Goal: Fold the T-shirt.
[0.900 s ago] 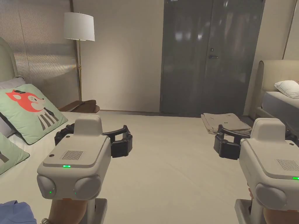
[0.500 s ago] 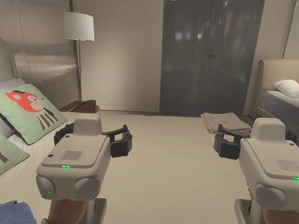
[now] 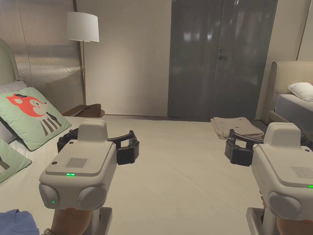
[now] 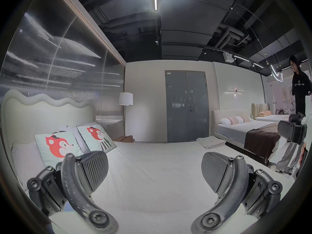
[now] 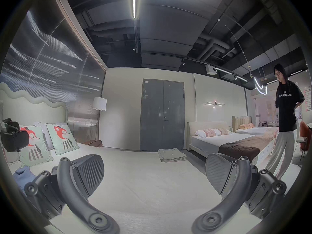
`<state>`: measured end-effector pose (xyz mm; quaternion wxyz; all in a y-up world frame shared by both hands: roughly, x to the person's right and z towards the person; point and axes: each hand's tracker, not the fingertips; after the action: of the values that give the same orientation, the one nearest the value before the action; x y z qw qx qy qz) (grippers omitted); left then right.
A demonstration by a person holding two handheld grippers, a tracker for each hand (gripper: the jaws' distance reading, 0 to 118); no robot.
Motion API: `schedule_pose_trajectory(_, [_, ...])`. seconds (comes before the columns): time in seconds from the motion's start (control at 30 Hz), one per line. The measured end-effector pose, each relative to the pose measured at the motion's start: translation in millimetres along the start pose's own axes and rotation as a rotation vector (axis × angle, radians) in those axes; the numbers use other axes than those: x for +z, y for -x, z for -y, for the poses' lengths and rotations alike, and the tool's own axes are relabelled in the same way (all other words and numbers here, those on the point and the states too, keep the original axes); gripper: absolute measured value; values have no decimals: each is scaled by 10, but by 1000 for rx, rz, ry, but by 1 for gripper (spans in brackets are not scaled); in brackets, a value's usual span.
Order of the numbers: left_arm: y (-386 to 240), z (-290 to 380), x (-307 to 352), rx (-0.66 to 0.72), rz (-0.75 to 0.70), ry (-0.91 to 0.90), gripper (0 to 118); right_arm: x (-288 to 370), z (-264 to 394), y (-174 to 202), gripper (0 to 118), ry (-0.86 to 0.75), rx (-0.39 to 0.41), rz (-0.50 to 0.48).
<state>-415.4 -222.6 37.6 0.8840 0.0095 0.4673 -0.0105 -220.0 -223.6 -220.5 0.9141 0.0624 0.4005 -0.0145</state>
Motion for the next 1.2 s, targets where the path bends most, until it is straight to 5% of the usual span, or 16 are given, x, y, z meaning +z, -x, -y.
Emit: schedule_pose_trajectory(1.2, [-25, 6, 17, -13, -17, -13, 111, 18, 0, -27, 117, -9, 4, -1])
